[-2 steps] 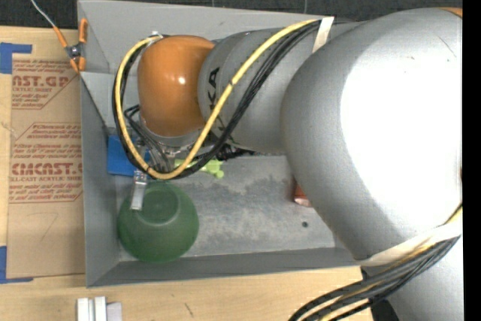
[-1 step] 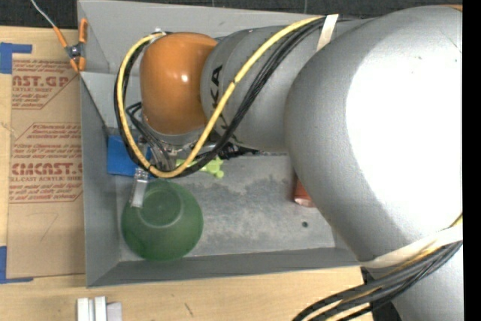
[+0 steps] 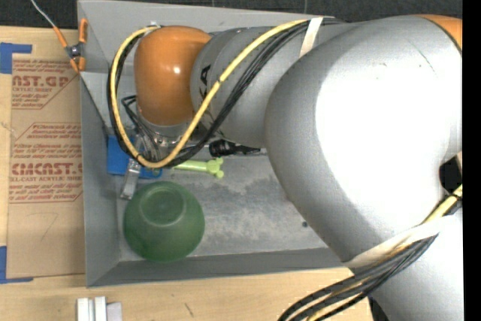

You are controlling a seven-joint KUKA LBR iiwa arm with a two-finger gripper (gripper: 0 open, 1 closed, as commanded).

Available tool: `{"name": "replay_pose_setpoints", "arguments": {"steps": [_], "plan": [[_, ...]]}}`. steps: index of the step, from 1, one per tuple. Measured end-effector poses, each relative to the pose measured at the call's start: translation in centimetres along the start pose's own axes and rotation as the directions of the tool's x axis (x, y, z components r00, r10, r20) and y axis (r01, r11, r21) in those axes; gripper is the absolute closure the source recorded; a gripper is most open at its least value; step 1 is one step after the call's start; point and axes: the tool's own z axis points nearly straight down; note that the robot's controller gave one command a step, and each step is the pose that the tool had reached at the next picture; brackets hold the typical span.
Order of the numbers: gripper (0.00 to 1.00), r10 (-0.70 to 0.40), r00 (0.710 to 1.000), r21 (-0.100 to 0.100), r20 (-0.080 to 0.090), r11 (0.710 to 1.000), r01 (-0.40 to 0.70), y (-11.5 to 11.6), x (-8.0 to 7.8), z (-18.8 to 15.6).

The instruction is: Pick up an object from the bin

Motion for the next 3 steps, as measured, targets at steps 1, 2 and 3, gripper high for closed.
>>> {"name": "replay_pose_setpoints", "arguments": {"steps": [1, 2, 3], "plan": [[0.0, 0.027, 1.0, -0.002, 0.004, 1.0, -0.027, -0.1, 0.69, 4.05], [1.0, 0.144, 0.99, -0.002, 0.003, 0.99, -0.144, -0.18, -0.03, 3.96], [1.0, 0.144, 0.99, -0.002, 0.003, 0.99, -0.144, -0.18, -0.03, 3.96]]}}
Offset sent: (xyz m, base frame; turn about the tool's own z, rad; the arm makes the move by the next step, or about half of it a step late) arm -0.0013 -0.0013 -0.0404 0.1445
